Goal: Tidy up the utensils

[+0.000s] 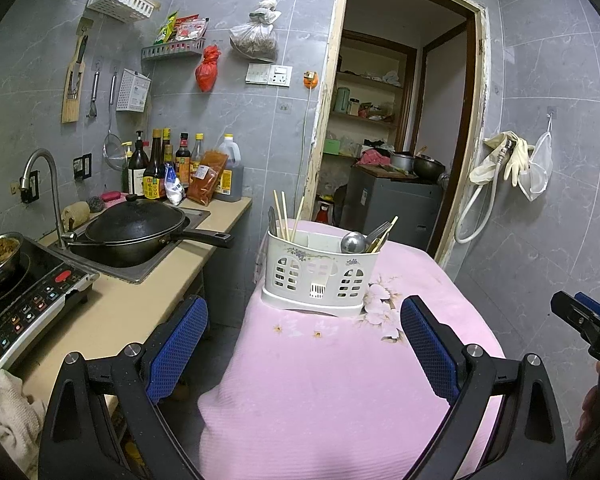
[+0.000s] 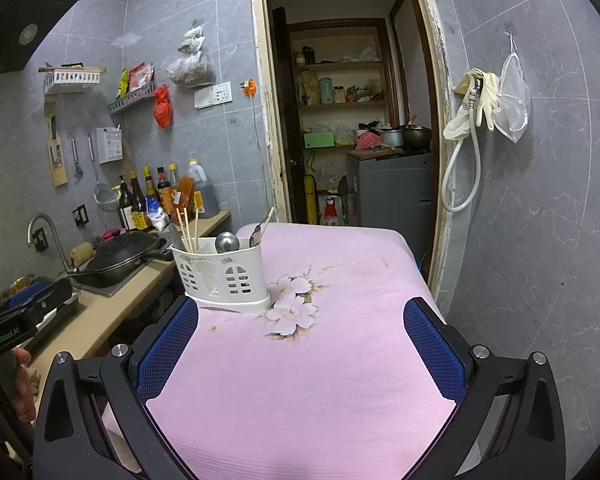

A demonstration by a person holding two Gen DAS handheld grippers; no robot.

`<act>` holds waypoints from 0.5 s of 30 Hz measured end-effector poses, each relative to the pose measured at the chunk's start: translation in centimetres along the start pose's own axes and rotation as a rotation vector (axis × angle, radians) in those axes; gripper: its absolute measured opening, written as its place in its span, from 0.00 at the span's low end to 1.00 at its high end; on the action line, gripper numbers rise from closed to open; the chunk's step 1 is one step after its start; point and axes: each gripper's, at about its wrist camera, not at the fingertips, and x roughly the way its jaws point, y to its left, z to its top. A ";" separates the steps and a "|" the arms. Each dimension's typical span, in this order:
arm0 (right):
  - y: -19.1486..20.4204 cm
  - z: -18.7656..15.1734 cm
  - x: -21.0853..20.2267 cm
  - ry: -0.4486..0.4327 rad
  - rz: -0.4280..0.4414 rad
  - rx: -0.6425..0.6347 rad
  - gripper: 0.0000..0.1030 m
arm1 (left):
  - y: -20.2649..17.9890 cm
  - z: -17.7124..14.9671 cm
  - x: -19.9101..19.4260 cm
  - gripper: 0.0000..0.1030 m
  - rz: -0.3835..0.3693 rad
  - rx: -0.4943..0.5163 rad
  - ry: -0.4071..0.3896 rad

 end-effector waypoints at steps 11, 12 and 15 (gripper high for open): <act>0.1 0.0 0.0 0.000 -0.001 -0.002 1.00 | 0.3 -0.3 -0.2 0.92 0.002 -0.009 0.001; 0.1 0.0 0.0 0.000 -0.001 -0.001 1.00 | 0.4 -0.4 -0.2 0.92 0.001 -0.010 0.001; 0.1 0.0 0.1 0.001 0.000 -0.002 1.00 | 0.6 -0.5 -0.3 0.92 0.001 -0.006 0.002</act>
